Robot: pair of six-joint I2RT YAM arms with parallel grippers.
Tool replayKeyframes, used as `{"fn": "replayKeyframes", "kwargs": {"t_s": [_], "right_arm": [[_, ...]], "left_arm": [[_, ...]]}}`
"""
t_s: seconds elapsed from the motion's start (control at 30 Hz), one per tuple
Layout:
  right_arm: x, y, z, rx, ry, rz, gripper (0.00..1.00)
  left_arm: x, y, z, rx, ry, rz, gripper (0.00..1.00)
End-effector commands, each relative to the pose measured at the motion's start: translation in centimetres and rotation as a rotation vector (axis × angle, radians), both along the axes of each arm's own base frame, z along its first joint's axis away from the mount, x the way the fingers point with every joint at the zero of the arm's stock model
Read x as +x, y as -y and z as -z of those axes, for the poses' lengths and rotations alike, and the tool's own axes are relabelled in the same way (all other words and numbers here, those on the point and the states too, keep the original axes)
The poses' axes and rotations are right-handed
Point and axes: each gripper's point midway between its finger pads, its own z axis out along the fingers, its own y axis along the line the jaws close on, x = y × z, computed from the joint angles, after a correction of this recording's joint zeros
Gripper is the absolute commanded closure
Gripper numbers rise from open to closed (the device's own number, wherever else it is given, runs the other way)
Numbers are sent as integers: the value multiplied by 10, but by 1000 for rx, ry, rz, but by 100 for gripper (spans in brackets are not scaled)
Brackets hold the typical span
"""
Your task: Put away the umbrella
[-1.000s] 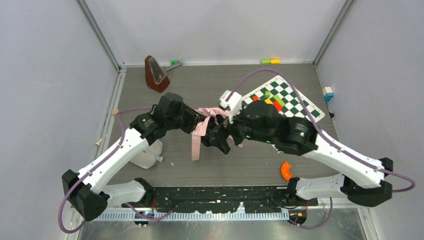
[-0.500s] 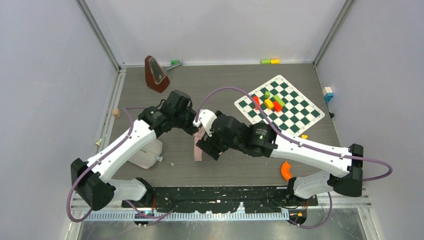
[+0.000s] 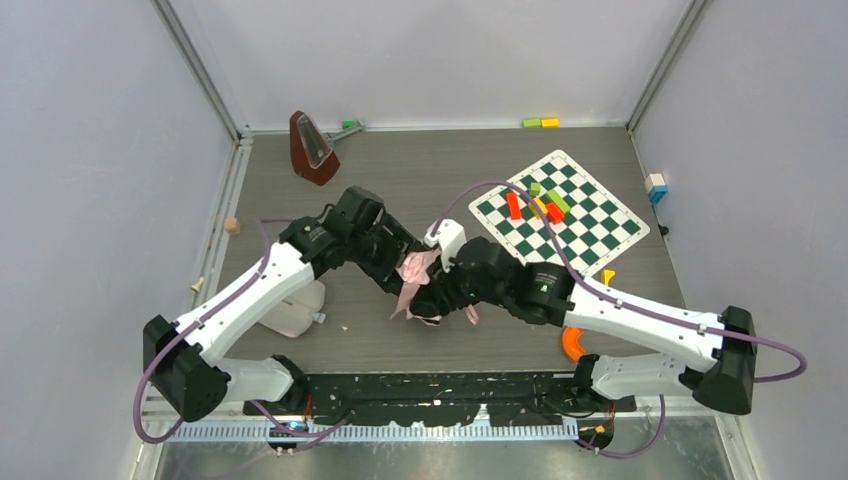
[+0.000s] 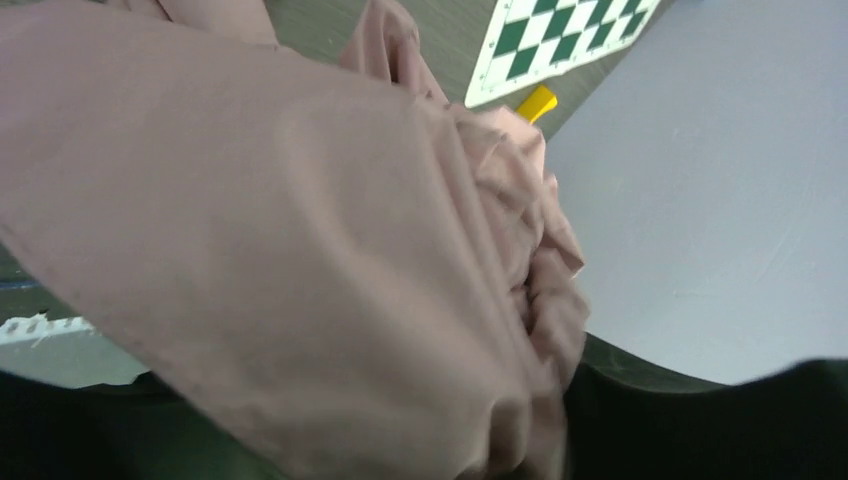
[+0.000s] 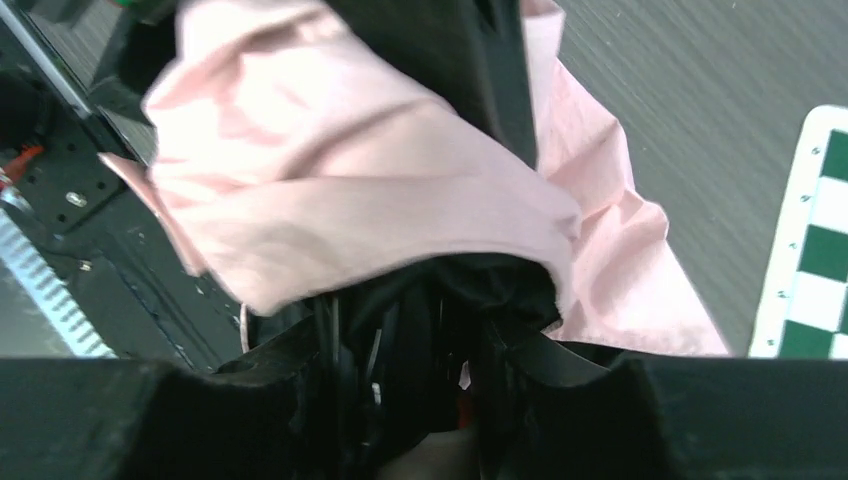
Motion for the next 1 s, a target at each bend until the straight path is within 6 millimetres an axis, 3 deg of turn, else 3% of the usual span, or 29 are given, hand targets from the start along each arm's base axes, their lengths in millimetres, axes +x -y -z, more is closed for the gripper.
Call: {"fn": "replayKeyframes", "kwargs": {"t_s": [0.0, 0.3, 0.47, 0.63, 0.73, 0.97], "right_arm": [[11, -10, -52, 341, -27, 85, 95], [13, -14, -65, 488, -72, 97, 95], [14, -11, -89, 668, -134, 72, 95], [0, -14, -114, 810, -212, -32, 95], [-9, -17, -138, 951, -313, -124, 95], [-22, -23, -147, 1059, -515, -181, 95]], "left_arm": [[-23, 3, -15, -78, 21, 104, 28], [-41, -3, 18, -49, -57, 147, 1], [-46, -4, 32, -36, -78, 181, 1], [-47, 1, 43, -58, -87, 208, 1], [-41, 5, 43, -78, -61, 214, 1], [-29, 12, 30, -92, 0, 242, 1]]}}
